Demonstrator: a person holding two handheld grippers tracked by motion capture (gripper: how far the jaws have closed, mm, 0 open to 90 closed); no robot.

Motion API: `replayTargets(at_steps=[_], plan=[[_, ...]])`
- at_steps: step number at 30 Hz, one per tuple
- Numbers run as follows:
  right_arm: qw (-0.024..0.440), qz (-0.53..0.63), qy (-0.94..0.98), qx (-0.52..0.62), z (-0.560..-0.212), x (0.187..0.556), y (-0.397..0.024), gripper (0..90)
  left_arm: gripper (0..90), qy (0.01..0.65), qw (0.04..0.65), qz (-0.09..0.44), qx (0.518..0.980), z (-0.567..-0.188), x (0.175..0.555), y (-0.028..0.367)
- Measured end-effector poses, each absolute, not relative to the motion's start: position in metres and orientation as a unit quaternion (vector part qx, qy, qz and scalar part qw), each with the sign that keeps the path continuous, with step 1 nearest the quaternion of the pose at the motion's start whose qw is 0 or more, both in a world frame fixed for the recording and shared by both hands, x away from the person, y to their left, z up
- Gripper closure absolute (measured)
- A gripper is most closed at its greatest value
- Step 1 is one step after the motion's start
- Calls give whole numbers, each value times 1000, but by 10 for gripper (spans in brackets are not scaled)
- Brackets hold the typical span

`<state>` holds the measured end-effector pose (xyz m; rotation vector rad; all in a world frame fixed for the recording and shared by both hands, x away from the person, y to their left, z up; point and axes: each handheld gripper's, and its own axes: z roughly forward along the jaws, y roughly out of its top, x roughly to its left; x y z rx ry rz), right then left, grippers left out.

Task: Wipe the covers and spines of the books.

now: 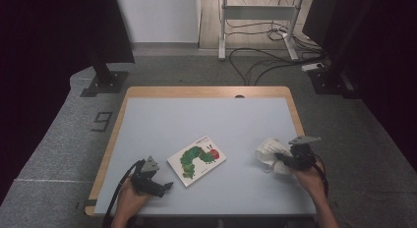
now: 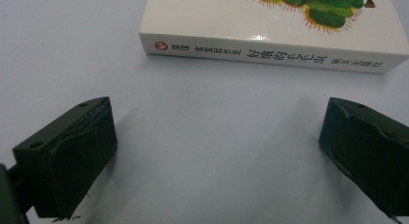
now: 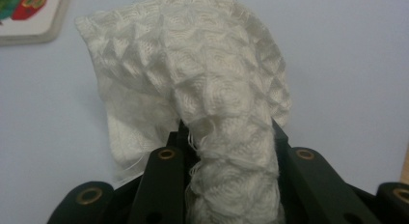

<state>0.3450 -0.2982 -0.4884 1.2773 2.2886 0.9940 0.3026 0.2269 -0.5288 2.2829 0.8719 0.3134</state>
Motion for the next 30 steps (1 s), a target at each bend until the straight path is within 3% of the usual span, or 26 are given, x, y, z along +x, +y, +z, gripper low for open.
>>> replayTargets(at_steps=[30], plan=[[144,401,821,379,-455,354,-245,681,0,334,332,120,874,-529,303,227]])
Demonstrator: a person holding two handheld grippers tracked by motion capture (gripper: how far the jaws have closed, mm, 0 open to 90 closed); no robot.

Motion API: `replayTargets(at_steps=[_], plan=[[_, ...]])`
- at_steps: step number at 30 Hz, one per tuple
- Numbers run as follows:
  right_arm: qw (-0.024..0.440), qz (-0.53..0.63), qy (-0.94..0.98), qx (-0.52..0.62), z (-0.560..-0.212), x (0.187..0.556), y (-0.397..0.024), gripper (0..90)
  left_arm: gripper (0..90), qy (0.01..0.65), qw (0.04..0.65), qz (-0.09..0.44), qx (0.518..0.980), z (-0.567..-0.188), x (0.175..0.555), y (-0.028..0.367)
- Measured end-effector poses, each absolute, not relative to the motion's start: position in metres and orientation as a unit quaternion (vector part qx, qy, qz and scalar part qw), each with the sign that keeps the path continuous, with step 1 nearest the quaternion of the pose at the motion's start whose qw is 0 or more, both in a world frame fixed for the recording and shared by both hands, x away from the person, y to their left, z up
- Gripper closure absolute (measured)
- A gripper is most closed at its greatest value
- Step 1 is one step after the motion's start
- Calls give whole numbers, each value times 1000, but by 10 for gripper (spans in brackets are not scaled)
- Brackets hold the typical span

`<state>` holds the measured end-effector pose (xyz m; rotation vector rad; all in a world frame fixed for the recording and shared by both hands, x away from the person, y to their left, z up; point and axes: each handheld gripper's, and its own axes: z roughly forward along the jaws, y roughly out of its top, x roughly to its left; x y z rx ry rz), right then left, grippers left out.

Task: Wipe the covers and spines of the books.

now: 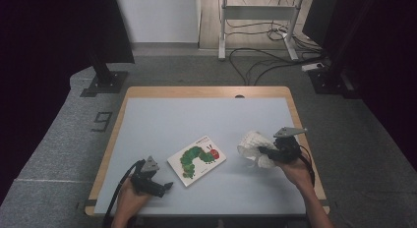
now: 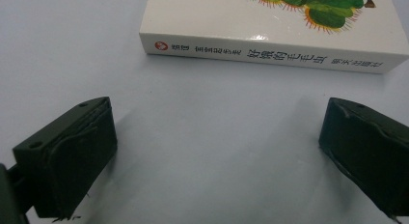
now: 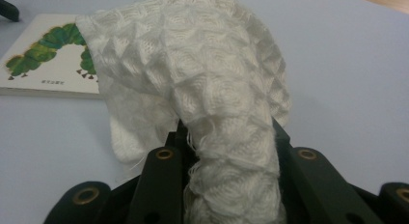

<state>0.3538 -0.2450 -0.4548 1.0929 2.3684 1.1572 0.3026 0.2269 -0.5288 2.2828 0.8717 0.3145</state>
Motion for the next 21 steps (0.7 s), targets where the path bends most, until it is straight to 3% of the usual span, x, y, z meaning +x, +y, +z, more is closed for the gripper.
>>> replayTargets(at_steps=[21], plan=[[121,414,843,320,-452,365,-181,677,0,334,332,121,874,-529,303,227]])
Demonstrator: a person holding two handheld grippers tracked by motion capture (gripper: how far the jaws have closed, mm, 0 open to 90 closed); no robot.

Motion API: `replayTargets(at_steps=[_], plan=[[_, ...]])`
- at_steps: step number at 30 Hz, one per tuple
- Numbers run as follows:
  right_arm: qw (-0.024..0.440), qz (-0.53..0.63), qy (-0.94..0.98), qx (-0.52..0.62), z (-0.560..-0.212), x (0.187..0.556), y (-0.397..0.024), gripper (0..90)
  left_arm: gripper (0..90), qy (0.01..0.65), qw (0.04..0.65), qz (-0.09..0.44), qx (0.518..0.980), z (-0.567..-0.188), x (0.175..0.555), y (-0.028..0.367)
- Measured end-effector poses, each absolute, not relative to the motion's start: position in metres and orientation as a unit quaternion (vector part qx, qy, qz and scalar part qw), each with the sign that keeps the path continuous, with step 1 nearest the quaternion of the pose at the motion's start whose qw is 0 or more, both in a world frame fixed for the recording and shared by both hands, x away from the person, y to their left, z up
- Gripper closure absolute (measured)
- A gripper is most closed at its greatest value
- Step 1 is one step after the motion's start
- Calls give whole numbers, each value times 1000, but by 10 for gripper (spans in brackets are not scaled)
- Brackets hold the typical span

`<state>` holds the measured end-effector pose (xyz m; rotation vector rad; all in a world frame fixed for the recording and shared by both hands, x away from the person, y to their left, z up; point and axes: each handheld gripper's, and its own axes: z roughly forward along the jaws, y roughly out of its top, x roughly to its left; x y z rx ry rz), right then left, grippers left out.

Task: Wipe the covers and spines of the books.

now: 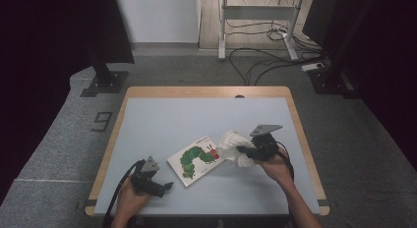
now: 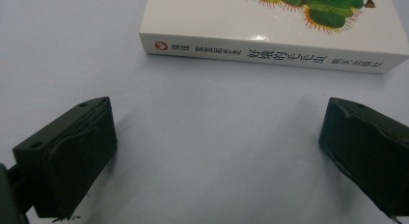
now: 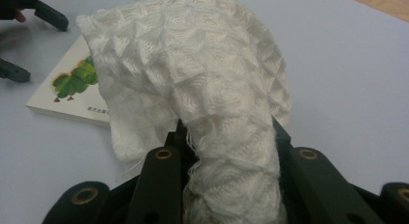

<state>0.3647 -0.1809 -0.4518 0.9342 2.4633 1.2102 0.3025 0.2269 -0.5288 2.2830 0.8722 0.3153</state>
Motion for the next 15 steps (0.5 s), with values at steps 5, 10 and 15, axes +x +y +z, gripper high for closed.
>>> replayTargets(at_steps=[5,10,15], plan=[[117,414,850,304,-453,367,-165,677,0,335,333,120,873,-529,302,227],[115,412,856,292,-458,370,-150,676,0,334,333,121,874,-529,302,227],[110,406,862,284,-467,373,-137,673,0,334,332,120,874,-529,302,227]])
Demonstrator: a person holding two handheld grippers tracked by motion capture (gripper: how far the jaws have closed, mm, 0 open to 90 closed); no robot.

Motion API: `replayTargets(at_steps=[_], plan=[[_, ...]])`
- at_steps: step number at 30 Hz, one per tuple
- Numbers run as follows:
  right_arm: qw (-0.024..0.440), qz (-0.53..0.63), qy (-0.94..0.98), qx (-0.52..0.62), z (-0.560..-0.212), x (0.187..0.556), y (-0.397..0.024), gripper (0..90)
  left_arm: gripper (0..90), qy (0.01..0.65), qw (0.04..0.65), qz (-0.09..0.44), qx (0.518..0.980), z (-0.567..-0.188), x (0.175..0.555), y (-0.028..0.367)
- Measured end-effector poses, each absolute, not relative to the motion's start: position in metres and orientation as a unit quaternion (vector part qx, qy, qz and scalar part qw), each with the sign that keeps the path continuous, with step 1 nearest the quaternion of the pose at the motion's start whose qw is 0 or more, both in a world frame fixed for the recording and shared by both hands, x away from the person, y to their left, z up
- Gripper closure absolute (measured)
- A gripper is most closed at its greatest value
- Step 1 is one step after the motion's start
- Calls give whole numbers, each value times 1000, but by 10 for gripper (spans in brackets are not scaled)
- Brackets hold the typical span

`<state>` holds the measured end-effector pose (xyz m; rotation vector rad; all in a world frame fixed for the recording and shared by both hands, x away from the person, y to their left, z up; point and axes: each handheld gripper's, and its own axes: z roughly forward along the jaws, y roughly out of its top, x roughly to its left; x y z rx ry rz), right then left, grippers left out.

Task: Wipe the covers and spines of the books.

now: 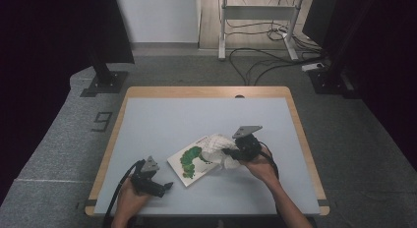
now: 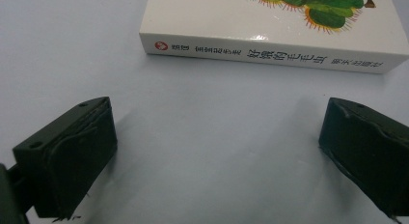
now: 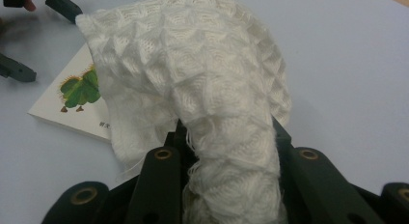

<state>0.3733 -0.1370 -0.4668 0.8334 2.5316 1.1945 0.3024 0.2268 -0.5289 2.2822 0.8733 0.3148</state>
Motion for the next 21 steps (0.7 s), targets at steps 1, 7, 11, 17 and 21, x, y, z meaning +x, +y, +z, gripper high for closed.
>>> replayTargets(at_steps=[1,7,11,17,21], plan=[[110,405,862,283,-470,374,-134,673,0,334,332,121,874,-529,302,227],[106,393,869,282,-491,379,-126,670,0,334,332,121,874,-529,302,227],[106,390,870,282,-504,381,-124,665,0,334,332,121,874,-529,302,227],[110,385,872,280,-511,381,-122,662,0,334,332,121,874,-529,302,227],[114,385,872,280,-511,380,-120,661,0,334,332,121,874,-529,302,227]])
